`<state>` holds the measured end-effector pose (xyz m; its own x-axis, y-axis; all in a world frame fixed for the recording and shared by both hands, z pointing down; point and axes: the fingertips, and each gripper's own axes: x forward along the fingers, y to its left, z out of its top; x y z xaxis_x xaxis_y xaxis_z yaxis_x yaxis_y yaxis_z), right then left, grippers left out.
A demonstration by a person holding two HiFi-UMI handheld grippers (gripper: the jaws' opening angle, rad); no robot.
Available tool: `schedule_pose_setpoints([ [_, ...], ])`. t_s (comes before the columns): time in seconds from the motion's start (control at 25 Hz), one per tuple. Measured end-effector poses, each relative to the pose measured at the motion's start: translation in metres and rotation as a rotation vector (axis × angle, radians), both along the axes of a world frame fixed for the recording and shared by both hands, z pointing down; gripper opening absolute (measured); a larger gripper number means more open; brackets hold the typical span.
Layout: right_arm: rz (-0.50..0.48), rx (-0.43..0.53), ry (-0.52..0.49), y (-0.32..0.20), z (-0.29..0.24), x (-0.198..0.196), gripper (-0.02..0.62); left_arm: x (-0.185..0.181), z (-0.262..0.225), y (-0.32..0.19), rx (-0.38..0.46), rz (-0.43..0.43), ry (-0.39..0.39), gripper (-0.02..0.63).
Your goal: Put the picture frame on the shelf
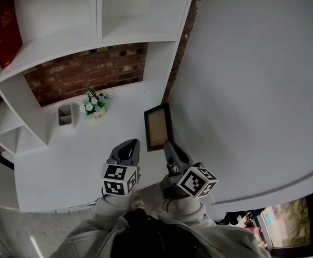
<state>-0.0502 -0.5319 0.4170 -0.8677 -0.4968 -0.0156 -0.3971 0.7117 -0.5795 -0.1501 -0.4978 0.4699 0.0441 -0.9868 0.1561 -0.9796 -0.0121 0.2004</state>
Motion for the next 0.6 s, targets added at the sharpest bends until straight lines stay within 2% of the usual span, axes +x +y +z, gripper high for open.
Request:
schedule_pose_setpoints([
  [0.36, -0.069, -0.013, -0.013, -0.044, -0.003, -0.024, 0.069, -0.018, 0.001, -0.034, 0.006, -0.049, -0.002, 0.003],
  [0.6, -0.118, -0.06, -0.088, -0.067, -0.011, -0.043, 0.068, -0.034, -0.007, -0.049, 0.017, -0.062, -0.031, 0.003],
])
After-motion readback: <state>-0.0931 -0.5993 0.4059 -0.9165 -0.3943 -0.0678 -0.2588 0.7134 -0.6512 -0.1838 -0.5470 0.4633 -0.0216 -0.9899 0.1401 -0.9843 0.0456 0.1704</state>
